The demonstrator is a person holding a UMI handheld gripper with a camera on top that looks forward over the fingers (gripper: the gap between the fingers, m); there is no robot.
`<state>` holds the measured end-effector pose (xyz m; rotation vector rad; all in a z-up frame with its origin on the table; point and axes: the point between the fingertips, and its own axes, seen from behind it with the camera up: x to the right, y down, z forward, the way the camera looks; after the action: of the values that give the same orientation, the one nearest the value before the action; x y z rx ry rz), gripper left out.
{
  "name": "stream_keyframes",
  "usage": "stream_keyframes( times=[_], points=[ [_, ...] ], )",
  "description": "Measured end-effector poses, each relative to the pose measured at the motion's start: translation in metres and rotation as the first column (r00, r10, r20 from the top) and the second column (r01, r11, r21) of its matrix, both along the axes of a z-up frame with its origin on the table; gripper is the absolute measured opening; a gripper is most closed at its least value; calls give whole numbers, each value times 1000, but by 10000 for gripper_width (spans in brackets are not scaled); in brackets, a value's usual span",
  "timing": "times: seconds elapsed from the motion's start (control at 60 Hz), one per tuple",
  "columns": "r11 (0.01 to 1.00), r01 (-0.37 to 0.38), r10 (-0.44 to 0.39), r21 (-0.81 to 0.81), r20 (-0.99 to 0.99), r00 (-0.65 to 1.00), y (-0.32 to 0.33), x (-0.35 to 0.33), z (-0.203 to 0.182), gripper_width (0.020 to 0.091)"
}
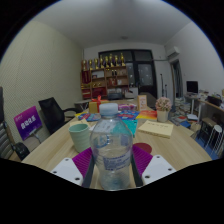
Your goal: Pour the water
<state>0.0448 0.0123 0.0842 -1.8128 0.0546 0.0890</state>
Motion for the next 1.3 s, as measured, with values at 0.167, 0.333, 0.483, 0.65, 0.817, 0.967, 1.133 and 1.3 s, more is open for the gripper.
stream_keyframes(
  times=[0.167,0.333,0.483,0.65,0.817,0.967,1.133,1.3],
  points=[
    [999,0,-4,-40,-86,996,-1,4,1,568],
    [995,98,-98,3,-35,995,5,25,57,446],
    [991,127,-132,36,259,957,34,50,133,444],
    [995,67,19,-68,828,560,86,29,165,442],
    [976,21,214,-215,954,-212,133,-27,145,446],
    [949,96,300,-300,769,-565,154,-26,122,447],
    [912,150,369,-381,605,-705,151,-27,116,445],
    [892,137,402,-430,620,-674,159,-25,103,447]
  ],
)
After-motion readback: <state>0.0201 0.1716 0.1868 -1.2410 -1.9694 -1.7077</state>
